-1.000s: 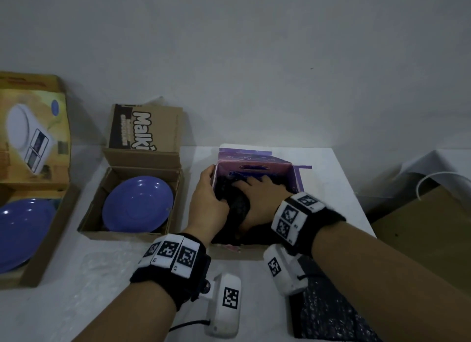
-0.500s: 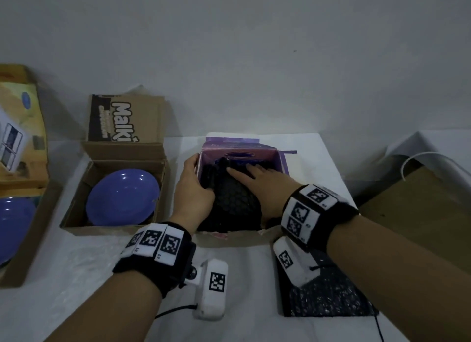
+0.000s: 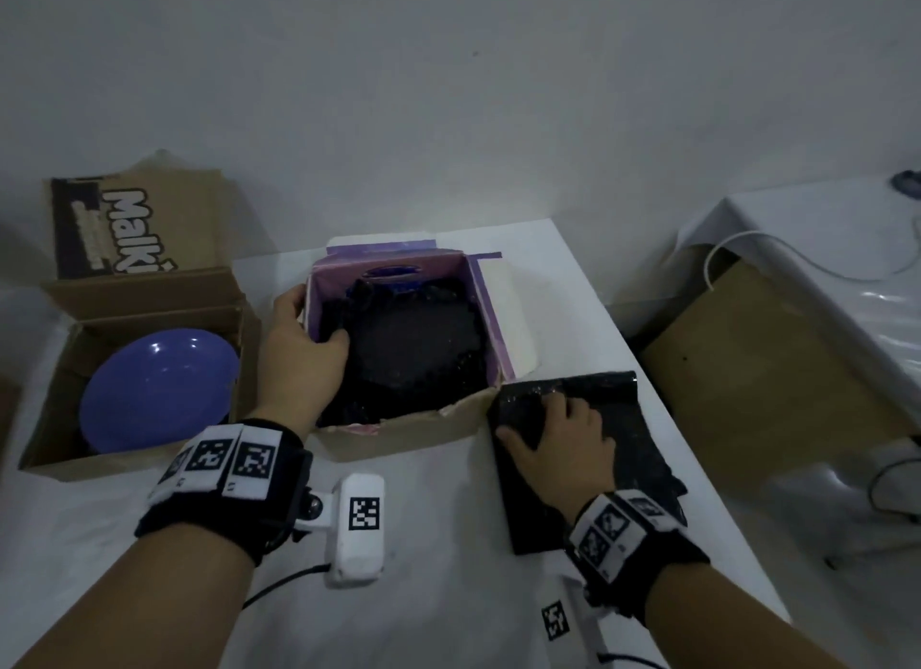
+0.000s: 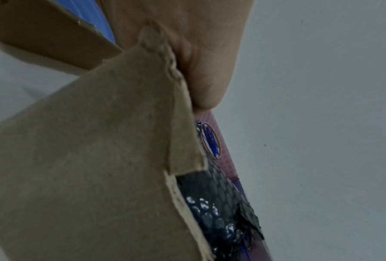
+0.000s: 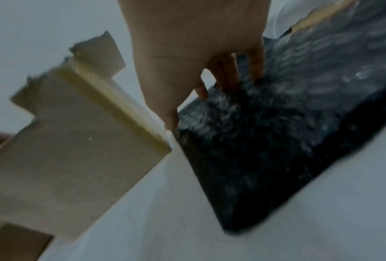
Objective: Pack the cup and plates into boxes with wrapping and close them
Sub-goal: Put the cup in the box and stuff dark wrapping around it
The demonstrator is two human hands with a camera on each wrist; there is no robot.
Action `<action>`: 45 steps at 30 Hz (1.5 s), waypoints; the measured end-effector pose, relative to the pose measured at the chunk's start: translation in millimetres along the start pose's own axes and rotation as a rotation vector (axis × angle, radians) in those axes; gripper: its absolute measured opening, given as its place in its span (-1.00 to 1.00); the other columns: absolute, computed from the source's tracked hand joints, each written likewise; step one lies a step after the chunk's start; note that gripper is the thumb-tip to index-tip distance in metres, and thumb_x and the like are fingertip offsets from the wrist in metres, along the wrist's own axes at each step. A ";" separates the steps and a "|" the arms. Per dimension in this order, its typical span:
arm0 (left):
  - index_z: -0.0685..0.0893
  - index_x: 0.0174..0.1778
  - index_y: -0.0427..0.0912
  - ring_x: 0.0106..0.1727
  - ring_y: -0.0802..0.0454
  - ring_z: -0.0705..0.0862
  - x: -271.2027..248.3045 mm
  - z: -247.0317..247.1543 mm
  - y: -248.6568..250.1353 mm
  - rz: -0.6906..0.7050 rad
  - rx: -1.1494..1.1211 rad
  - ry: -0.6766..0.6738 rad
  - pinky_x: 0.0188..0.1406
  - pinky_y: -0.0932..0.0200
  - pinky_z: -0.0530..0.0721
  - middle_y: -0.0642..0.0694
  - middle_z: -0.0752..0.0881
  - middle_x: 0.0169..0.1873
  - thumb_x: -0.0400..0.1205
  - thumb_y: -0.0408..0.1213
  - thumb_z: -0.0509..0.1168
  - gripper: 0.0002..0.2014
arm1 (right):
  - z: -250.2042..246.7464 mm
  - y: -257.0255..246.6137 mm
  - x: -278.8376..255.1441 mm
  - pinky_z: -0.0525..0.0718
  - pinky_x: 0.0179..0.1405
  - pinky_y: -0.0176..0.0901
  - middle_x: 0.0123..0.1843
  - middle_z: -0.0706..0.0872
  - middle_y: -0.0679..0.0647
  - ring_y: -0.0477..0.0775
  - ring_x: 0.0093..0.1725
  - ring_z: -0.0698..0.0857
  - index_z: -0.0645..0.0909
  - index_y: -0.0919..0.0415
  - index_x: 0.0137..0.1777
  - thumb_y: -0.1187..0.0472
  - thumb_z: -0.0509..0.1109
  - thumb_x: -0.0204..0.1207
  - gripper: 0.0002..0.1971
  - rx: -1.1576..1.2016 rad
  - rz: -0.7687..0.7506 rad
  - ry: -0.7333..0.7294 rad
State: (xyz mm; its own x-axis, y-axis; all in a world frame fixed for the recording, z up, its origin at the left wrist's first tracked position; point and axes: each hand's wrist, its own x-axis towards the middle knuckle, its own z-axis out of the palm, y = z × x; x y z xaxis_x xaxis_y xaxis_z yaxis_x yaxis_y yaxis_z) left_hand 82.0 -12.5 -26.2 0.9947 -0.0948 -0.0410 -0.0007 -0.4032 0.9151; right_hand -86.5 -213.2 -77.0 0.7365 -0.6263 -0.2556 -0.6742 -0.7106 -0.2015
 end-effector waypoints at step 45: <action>0.47 0.45 -0.02 0.19 0.09 0.53 3.4 0.2 -1.4 -0.101 -0.256 0.036 0.19 0.18 0.46 0.03 0.58 0.20 0.78 -0.12 -0.05 -0.63 | -49.6 -153.0 38.3 -0.21 0.52 0.48 0.71 -0.21 0.09 0.20 0.67 -0.25 -0.21 -0.21 0.64 -0.56 0.11 0.32 -0.02 -0.455 -0.911 -0.118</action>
State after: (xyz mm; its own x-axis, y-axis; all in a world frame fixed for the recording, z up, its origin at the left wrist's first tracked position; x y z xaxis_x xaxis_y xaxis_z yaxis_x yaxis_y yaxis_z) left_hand 85.3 -12.4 -27.7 0.9914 -0.0319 -0.1269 0.1199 -0.1654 0.9789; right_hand 47.6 -144.4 -9.0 0.9315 0.2302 -0.2816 0.2416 -0.9704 0.0059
